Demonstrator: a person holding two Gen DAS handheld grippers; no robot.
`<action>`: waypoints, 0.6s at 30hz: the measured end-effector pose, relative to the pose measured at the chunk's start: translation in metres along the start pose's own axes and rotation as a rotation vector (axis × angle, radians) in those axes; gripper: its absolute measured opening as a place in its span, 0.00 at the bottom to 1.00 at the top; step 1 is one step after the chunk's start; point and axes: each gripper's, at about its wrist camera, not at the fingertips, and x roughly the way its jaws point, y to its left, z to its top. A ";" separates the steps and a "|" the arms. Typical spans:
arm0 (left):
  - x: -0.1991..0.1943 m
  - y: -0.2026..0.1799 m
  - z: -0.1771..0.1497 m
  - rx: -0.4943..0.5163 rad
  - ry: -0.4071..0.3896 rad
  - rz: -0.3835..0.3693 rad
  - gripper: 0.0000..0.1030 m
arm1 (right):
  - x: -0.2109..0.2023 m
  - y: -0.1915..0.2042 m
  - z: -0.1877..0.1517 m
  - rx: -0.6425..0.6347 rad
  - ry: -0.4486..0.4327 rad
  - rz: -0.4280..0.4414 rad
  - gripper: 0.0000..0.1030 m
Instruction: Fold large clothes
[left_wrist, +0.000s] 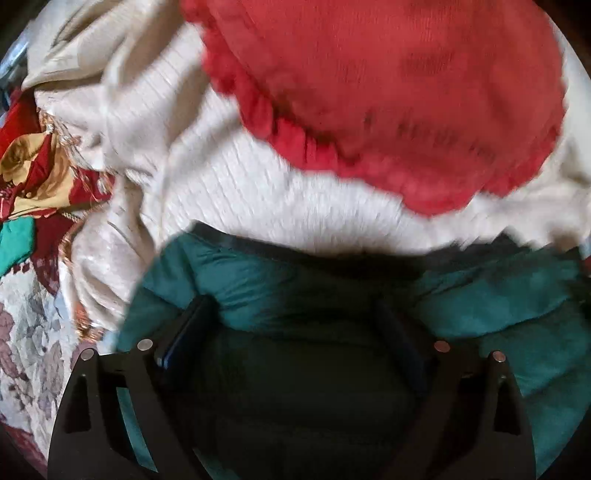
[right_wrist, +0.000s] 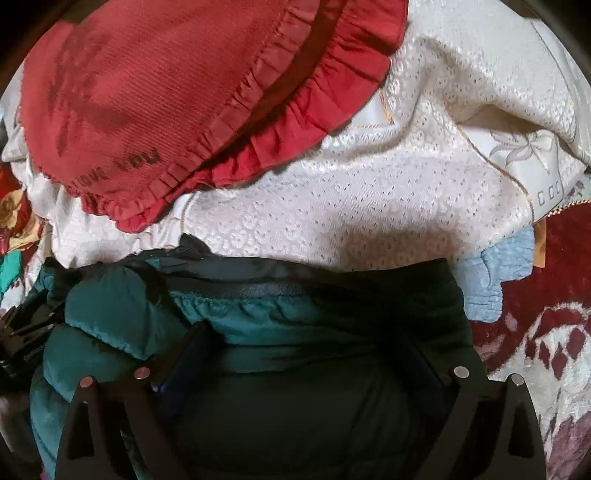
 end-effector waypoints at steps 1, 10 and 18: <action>-0.013 0.007 0.003 -0.013 -0.038 -0.005 0.88 | -0.011 0.002 0.003 -0.004 -0.024 -0.005 0.90; -0.001 0.058 -0.031 -0.187 0.126 0.027 0.89 | -0.094 0.081 -0.039 -0.144 -0.119 0.148 0.90; -0.013 0.058 -0.030 -0.208 0.095 0.025 0.89 | -0.044 0.083 -0.057 -0.203 -0.008 0.116 1.00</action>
